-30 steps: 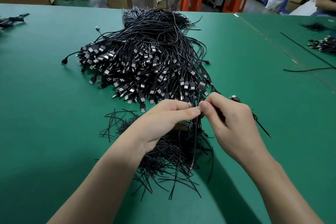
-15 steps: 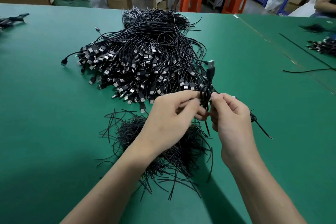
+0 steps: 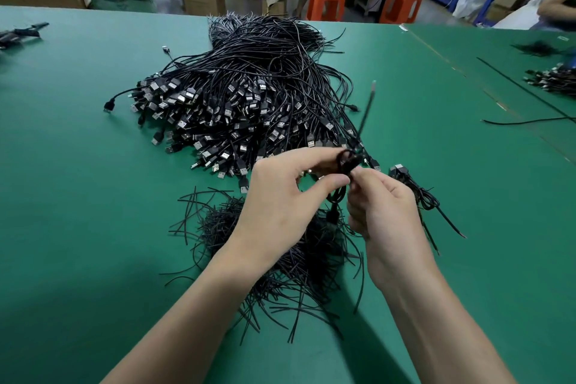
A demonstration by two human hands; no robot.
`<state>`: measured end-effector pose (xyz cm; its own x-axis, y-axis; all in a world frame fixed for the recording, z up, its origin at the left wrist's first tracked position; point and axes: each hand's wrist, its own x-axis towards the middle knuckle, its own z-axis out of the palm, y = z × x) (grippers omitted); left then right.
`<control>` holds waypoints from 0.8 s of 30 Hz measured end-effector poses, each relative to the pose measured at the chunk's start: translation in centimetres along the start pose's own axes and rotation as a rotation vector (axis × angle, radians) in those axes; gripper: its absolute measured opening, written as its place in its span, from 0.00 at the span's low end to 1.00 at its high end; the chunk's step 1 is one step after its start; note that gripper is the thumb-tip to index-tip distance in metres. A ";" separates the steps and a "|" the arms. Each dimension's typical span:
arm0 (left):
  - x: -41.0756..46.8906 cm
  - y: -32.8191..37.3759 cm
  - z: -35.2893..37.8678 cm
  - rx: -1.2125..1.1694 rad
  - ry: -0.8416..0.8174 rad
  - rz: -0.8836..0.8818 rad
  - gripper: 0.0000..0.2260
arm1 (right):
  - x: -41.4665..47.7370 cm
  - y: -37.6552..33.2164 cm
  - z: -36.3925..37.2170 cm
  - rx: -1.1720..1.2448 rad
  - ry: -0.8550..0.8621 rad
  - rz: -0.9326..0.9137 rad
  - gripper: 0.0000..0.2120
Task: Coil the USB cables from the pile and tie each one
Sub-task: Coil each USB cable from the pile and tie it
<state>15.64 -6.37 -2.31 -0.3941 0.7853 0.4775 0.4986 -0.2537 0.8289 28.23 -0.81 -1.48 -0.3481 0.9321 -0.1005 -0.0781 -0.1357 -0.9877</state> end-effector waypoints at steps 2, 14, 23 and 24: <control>0.0 0.1 -0.1 0.087 0.020 0.093 0.13 | -0.1 0.0 0.2 0.055 -0.003 0.035 0.19; 0.3 1.2 -1.0 -0.135 -0.099 -0.035 0.06 | -0.3 -1.2 0.3 0.033 0.017 -0.008 0.22; 0.4 0.4 -0.3 -0.101 -0.074 -0.012 0.24 | -0.5 -1.7 0.6 0.039 0.020 0.012 0.21; 0.4 0.4 -0.3 -0.072 -0.076 0.024 0.21 | -0.4 -1.6 0.6 0.039 0.013 0.015 0.20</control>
<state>15.39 -6.33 -1.70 -0.3220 0.8181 0.4764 0.4495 -0.3108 0.8375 27.93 -1.20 0.25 -0.3376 0.9340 -0.1167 -0.1099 -0.1622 -0.9806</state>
